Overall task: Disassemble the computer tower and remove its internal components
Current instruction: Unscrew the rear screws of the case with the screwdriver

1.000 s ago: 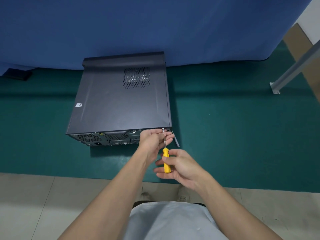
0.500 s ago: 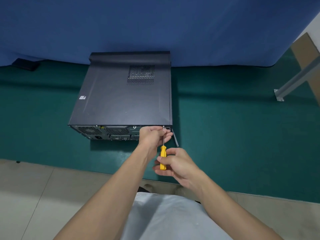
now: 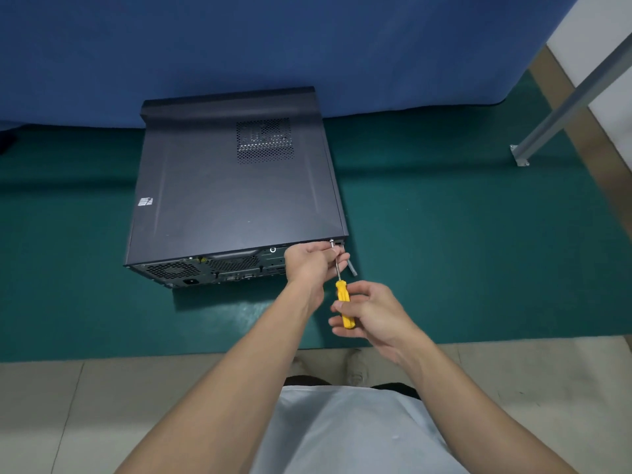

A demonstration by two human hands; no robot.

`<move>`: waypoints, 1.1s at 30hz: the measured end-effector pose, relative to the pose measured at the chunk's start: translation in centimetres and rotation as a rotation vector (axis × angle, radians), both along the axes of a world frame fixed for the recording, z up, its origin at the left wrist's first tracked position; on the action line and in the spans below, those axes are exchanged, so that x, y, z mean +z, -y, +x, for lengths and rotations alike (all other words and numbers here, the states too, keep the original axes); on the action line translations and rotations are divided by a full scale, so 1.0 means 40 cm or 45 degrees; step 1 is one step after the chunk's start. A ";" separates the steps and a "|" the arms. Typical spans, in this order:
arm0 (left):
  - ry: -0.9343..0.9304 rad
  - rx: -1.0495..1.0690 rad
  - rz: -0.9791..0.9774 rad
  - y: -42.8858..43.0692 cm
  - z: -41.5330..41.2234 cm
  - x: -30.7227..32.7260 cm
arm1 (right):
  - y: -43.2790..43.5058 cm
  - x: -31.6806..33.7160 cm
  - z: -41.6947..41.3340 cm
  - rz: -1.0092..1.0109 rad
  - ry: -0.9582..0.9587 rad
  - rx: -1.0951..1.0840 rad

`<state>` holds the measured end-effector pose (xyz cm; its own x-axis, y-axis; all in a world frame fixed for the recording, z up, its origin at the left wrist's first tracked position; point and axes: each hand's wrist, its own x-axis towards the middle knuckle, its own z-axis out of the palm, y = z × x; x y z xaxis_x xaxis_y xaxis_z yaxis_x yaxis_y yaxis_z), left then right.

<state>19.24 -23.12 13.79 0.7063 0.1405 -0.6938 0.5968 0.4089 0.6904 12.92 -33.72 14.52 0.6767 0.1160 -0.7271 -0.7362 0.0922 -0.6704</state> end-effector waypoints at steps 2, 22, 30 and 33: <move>0.001 -0.014 0.098 -0.002 0.004 -0.004 | -0.017 -0.009 -0.005 -0.136 0.015 -0.087; 0.008 -0.026 -0.070 -0.006 0.007 0.001 | -0.037 -0.005 -0.012 0.399 -0.114 -0.179; -0.026 0.074 0.004 0.009 0.000 0.007 | -0.027 -0.003 0.003 0.091 -0.040 -0.035; -0.037 0.109 0.079 0.023 -0.002 0.007 | -0.019 -0.003 0.005 0.205 -0.072 -0.034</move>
<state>19.16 -24.04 14.06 0.6697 0.2426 -0.7019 0.5818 0.4161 0.6989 13.12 -32.98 14.40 0.6397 0.2165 -0.7375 -0.7681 0.2154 -0.6030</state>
